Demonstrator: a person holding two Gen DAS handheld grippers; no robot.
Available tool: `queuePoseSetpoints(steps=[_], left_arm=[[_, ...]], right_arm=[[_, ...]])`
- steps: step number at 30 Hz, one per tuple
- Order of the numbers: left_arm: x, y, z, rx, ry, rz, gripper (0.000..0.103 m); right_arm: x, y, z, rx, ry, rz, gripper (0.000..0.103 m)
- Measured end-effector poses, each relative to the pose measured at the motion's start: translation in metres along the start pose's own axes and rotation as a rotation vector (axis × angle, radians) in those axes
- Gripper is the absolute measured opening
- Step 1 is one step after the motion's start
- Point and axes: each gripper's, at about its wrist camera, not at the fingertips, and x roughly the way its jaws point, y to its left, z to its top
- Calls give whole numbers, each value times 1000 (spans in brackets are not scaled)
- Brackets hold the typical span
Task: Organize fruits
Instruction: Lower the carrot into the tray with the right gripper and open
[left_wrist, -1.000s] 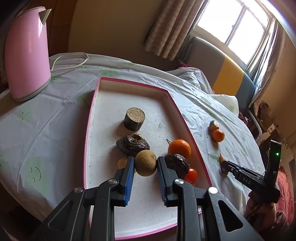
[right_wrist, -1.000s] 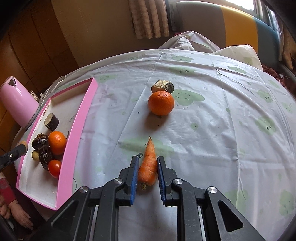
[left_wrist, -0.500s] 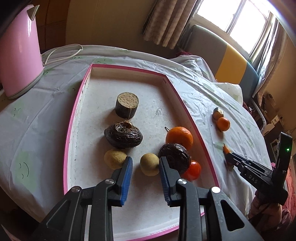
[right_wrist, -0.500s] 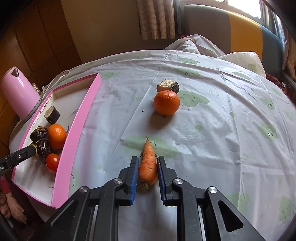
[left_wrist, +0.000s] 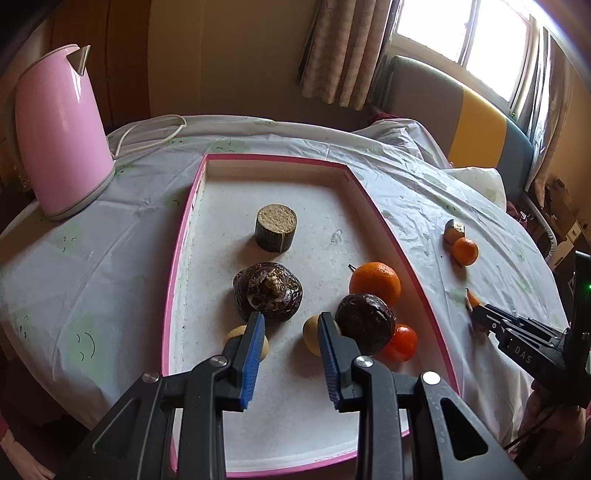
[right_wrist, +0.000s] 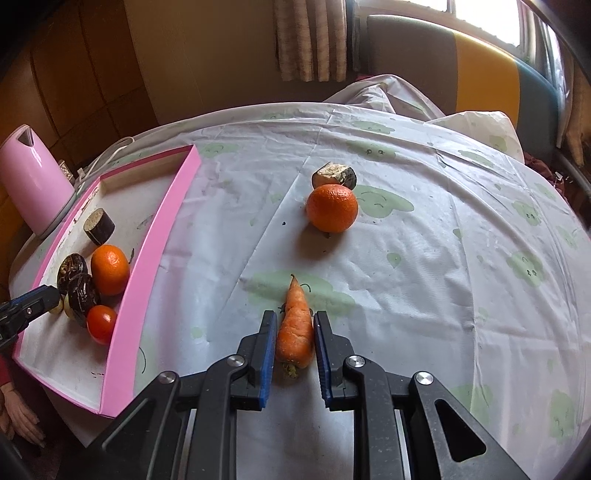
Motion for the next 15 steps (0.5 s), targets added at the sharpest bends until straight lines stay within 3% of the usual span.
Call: queuePoseSetpoints(steps=[7,15], left_arm=[[-6,-1,1,9,-15,3,30],[-8,3,0,-1,-21,1,30]], right_arm=[[-10,14,12,2,-21,70,20],[-16,62,39,-64,-36,199,20]])
